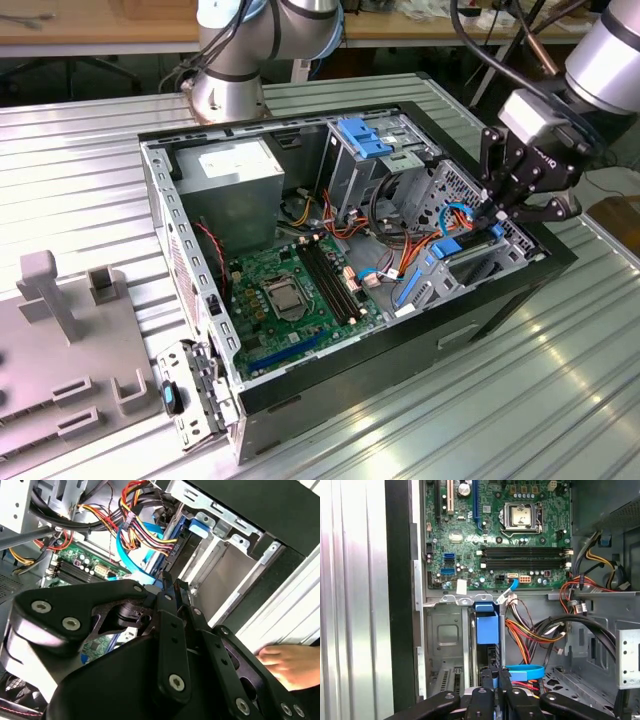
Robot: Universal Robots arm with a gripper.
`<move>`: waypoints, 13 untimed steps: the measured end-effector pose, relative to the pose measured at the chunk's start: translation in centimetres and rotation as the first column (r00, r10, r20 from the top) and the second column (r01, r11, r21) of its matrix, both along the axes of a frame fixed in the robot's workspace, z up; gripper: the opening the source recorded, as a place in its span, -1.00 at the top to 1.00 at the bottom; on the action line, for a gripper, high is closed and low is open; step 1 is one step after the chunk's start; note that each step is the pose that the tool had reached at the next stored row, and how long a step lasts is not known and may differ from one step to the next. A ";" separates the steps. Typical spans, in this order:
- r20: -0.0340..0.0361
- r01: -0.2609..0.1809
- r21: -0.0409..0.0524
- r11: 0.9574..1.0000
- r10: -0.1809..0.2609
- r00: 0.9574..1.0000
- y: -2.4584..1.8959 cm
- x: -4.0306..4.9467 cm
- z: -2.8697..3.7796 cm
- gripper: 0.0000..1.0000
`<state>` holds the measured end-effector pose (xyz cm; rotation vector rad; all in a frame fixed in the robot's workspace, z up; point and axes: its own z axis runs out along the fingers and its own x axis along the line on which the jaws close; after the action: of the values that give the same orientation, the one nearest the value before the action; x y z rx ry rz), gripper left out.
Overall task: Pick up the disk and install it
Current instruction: 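Insert the second disk wire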
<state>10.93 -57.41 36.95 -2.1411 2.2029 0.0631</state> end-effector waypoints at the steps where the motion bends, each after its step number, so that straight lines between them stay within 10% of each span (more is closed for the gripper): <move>1: 0.000 0.000 0.002 1.000 0.000 1.000 0.00 0.00 -0.22 0.67; 13: 0.008 0.012 0.035 0.999 -0.012 1.000 0.00 0.09 -1.43 0.67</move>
<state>11.01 -57.41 35.52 -2.1065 2.1928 0.0923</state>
